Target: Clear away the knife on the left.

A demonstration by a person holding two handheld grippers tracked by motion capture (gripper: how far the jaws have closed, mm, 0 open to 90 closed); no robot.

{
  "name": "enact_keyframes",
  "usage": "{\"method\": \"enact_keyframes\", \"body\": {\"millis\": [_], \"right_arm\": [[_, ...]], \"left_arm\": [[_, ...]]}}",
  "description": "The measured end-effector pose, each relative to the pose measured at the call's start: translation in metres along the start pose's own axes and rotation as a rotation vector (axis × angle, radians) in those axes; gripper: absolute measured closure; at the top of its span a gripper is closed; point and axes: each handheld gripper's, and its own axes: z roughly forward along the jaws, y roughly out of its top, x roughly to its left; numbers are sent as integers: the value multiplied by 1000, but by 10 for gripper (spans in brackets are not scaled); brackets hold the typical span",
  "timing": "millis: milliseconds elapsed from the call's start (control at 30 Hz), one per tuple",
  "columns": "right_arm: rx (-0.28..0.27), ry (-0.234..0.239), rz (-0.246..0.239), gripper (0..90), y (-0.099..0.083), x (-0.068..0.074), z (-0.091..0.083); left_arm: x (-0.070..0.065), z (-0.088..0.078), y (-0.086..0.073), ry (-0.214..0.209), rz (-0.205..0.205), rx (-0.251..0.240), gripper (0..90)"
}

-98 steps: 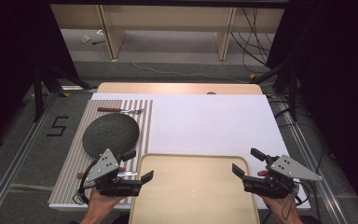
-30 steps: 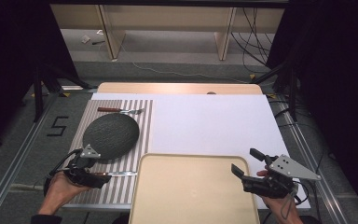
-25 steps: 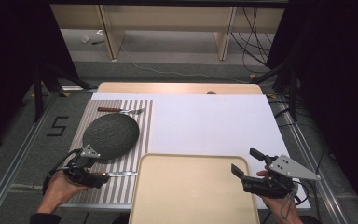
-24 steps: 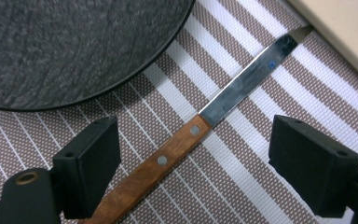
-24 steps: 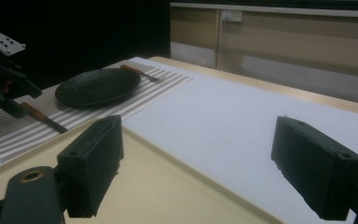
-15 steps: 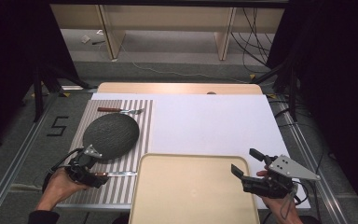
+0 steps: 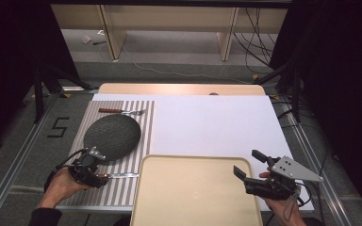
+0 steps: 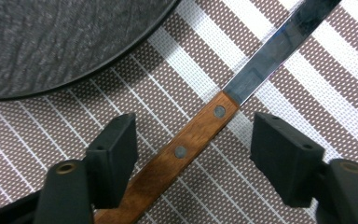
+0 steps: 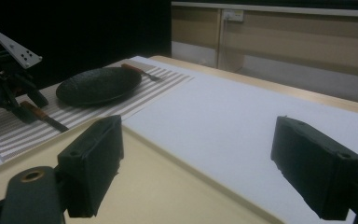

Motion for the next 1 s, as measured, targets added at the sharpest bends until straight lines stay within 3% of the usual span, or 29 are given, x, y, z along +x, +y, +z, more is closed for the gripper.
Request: {"method": "enact_keyframes", "body": {"millis": [233, 500, 1000], "right_arm": [[0, 1, 0, 178, 0, 0, 0], [1, 2, -1, 179, 0, 0, 0], [1, 5, 0, 179, 0, 0, 0]], "left_arm": [[-3, -2, 1, -15, -10, 34, 415], [-8, -4, 5, -9, 10, 85, 544], [-14, -5, 9, -17, 46, 110, 754]]}}
